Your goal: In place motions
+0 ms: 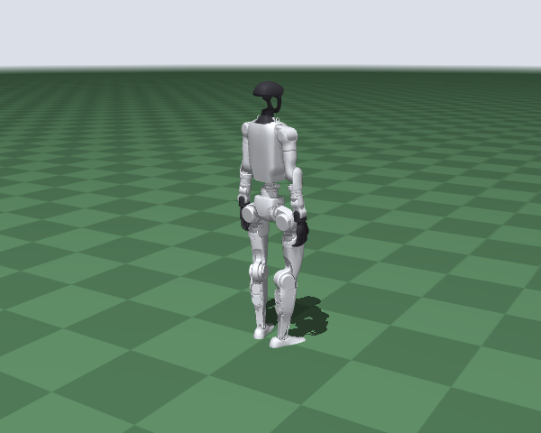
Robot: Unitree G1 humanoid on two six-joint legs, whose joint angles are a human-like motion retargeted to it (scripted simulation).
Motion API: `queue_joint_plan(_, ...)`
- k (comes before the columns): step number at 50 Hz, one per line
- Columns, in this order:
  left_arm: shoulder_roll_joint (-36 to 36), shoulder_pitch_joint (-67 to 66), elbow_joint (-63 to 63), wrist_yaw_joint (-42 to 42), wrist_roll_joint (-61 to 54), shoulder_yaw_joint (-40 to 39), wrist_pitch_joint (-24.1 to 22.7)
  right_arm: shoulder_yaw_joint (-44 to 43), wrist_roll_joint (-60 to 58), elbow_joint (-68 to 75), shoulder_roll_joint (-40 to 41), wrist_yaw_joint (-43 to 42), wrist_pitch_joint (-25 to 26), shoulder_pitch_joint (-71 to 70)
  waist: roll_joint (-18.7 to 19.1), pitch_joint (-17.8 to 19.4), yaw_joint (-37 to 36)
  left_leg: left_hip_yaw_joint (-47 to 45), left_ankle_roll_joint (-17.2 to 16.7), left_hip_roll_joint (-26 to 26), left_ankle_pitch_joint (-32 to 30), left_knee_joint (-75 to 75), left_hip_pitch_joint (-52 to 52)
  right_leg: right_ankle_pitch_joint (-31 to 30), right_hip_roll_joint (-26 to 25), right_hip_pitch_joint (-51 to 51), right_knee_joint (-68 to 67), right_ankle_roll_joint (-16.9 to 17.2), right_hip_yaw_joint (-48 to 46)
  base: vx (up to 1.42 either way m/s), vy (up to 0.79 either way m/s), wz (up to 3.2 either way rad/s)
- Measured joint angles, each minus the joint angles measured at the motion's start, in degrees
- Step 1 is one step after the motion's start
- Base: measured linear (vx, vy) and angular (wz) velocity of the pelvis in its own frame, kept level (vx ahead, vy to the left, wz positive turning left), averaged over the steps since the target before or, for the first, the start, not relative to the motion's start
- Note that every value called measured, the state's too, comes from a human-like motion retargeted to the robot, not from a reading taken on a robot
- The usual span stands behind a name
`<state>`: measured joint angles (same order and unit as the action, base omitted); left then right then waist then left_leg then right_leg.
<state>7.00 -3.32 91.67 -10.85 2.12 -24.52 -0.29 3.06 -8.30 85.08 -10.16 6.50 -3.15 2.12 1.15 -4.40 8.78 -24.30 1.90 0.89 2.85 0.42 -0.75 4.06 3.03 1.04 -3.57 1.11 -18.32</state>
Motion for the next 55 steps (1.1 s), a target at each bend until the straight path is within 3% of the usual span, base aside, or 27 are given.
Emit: queue_joint_plan(55,-0.11,0.05,-0.04,-0.08,-0.23,-0.78,-0.08,0.20,0.30,-0.01,0.18,-0.12,-0.02,-0.27,-0.17,-0.37,0.57,0.23,0.21,0.38,0.48,-0.13,0.12,-0.76,-0.10,0.40,-0.06,0.12,-0.10,0.00,0.00,0.00)
